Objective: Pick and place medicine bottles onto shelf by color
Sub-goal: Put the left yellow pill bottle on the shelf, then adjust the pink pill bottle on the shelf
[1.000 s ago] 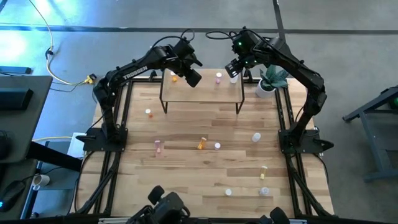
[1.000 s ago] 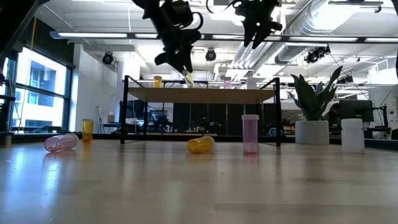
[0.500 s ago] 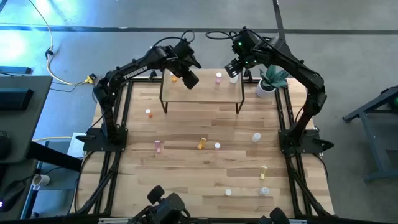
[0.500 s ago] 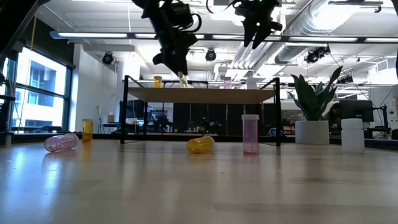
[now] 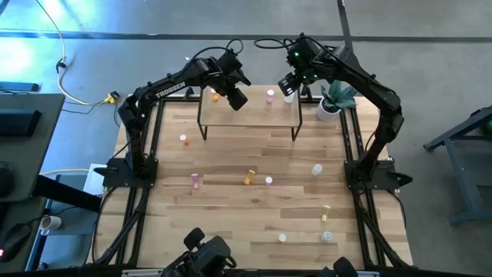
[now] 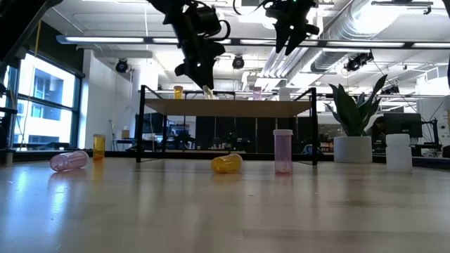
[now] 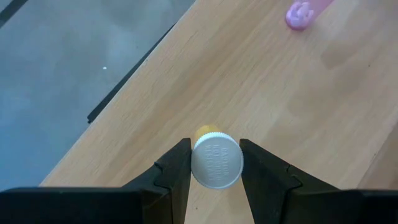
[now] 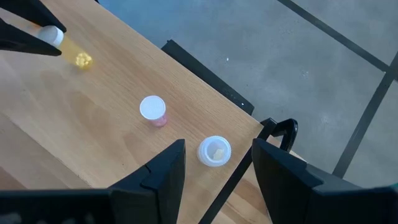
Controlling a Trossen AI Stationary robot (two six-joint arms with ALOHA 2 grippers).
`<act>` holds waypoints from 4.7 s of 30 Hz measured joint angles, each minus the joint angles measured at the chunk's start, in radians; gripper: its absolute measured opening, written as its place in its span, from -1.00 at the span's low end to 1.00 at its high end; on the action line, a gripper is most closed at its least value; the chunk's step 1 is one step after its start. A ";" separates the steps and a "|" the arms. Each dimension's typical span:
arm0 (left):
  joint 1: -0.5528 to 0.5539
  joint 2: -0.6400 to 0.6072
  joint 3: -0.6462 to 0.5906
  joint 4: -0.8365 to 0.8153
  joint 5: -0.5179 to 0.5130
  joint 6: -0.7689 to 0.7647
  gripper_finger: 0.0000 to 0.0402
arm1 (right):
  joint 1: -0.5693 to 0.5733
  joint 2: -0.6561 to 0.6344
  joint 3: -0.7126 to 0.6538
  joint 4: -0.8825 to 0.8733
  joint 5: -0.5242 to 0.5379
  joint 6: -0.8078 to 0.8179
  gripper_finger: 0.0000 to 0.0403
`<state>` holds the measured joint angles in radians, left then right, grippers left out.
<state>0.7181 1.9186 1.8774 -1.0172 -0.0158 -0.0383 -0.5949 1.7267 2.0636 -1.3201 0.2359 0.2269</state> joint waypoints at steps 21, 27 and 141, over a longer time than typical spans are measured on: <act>0.000 0.003 -0.001 0.005 0.000 0.008 -0.37 | 0.000 0.000 0.000 0.000 0.000 0.000 -0.12; 0.000 0.009 -0.005 0.016 0.000 0.008 -0.25 | 0.000 0.000 0.000 0.000 0.000 0.000 -0.12; 0.068 -0.540 -0.489 0.307 0.161 0.121 -0.22 | 0.053 0.286 -0.001 0.168 -0.135 0.428 -0.12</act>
<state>0.7864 1.3788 1.3880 -0.7097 0.1455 0.0826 -0.5420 2.0125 2.0624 -1.1518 0.1004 0.6546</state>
